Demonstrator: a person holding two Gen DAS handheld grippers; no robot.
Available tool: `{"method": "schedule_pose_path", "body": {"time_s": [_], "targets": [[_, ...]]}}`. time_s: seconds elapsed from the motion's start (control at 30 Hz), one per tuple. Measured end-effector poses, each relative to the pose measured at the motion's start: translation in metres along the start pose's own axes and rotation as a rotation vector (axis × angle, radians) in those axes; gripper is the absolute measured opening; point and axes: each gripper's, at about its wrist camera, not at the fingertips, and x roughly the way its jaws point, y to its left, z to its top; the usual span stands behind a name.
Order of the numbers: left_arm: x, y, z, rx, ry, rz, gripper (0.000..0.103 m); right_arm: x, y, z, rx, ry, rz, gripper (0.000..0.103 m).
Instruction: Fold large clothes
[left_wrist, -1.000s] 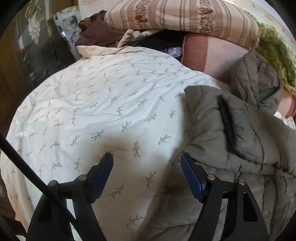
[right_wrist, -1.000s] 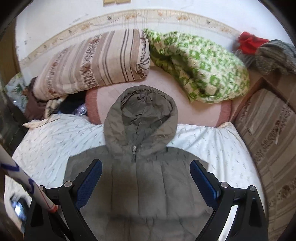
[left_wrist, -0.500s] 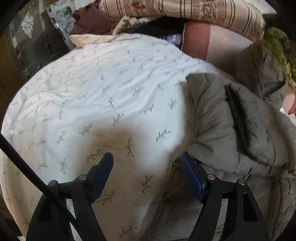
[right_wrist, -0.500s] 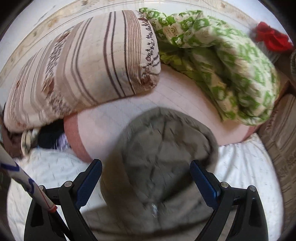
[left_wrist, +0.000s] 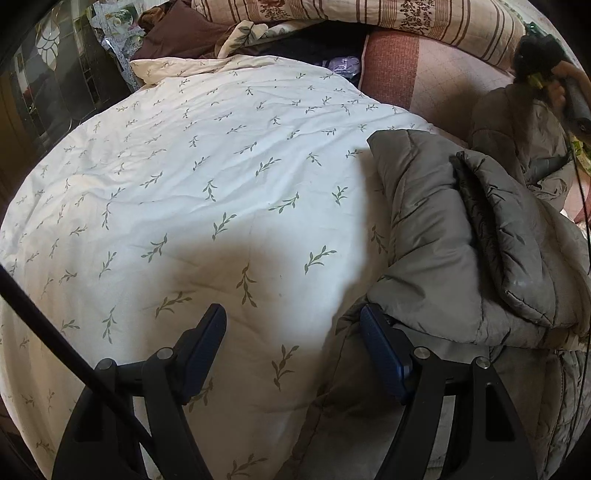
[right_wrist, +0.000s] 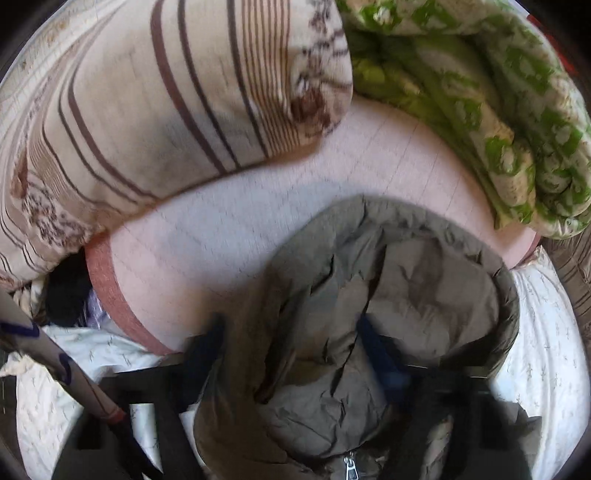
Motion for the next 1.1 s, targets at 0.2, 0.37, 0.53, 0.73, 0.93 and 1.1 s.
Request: {"method": "schedule_pose_path", "body": {"time_s": [0.2,0.37,0.53,0.73,0.93,1.1], "targets": [[-0.007,0.002,0.002,-0.011,0.000,-0.015,0.074,-0.062,-0.002,-0.023,-0.090,-0.056,0.005,0.009],[-0.023,0.006,0.002,-0.024,-0.034,-0.028,0.074,-0.145,-0.009,-0.071,-0.159,-0.084,0.080,0.008],[-0.039,0.016,0.004,-0.039,-0.076,-0.017,0.074,-0.229,-0.024,-0.158,-0.225,-0.093,0.158,0.008],[-0.042,0.034,0.007,-0.093,-0.092,0.000,0.074,-0.249,-0.041,-0.290,-0.225,0.013,0.247,0.008],[-0.042,0.049,0.008,-0.138,-0.091,0.014,0.074,-0.143,-0.042,-0.349,-0.136,0.172,0.206,0.008],[-0.045,0.052,0.008,-0.154,-0.100,0.013,0.074,-0.129,-0.044,-0.353,-0.127,0.172,0.190,0.010]]}}
